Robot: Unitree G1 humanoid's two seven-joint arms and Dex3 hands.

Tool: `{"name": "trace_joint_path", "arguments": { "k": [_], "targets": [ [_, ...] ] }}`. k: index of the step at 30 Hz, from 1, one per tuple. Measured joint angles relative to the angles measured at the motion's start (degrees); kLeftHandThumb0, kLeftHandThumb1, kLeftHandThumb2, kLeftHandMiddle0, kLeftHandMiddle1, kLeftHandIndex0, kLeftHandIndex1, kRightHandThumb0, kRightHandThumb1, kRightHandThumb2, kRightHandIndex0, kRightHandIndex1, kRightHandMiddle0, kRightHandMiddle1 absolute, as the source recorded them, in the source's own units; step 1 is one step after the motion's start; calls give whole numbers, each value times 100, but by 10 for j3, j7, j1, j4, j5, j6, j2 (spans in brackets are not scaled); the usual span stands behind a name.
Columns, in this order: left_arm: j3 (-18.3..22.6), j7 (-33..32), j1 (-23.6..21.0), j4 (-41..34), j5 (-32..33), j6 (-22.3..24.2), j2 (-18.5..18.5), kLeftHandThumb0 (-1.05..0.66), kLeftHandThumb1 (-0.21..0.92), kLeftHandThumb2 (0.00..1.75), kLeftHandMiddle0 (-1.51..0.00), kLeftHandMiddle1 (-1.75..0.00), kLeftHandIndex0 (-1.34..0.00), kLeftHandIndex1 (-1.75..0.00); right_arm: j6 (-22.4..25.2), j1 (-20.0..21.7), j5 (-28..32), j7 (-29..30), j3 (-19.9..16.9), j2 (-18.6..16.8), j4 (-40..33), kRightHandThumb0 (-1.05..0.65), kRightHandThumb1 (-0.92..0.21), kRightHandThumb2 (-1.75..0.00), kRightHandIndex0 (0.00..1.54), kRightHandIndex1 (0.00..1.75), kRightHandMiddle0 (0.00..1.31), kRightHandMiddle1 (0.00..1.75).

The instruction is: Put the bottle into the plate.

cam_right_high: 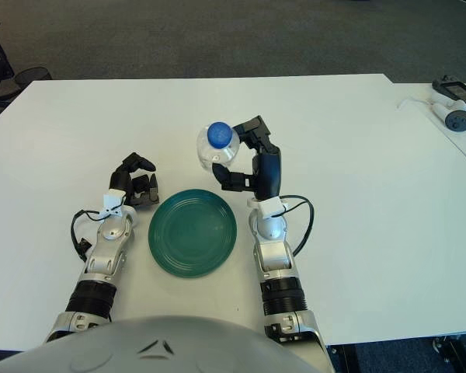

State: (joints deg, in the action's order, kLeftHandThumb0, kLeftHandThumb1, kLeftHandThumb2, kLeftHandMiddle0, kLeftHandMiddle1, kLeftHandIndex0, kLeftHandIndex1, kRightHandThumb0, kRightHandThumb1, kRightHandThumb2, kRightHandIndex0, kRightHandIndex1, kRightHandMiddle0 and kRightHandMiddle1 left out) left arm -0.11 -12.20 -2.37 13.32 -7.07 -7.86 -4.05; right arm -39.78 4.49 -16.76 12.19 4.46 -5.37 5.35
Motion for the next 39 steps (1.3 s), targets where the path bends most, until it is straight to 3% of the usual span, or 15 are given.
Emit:
{"name": "trace_joint_path", "arguments": {
  "k": [7,19,28,39],
  "targets": [
    [0,0,0,2,0,0,-1,-52,17,149,-126,-175,-72,-175,-5,-13,-91,33,11,13,-9,-20,-41,-114,130,175,104,175],
    [1,-1,-3,10,0,-10,-1,-53,17,150,-126,-175,-73,-175,9,-43,-111,-15,66,62,-22,-20,-48,-106,126,175,96,175],
    [1,0,-7,14,1,-11,0,-53,17,150,-126,-175,-73,-175,-63,-2,-164,-14,105,127,49,-15,-46,-110,121,175,91,175],
    [1,0,-7,13,1,-10,-1,-53,17,149,-126,-175,-73,-175,-64,37,-163,-99,145,187,51,-9,-40,-117,111,175,85,175]
  ]
}}
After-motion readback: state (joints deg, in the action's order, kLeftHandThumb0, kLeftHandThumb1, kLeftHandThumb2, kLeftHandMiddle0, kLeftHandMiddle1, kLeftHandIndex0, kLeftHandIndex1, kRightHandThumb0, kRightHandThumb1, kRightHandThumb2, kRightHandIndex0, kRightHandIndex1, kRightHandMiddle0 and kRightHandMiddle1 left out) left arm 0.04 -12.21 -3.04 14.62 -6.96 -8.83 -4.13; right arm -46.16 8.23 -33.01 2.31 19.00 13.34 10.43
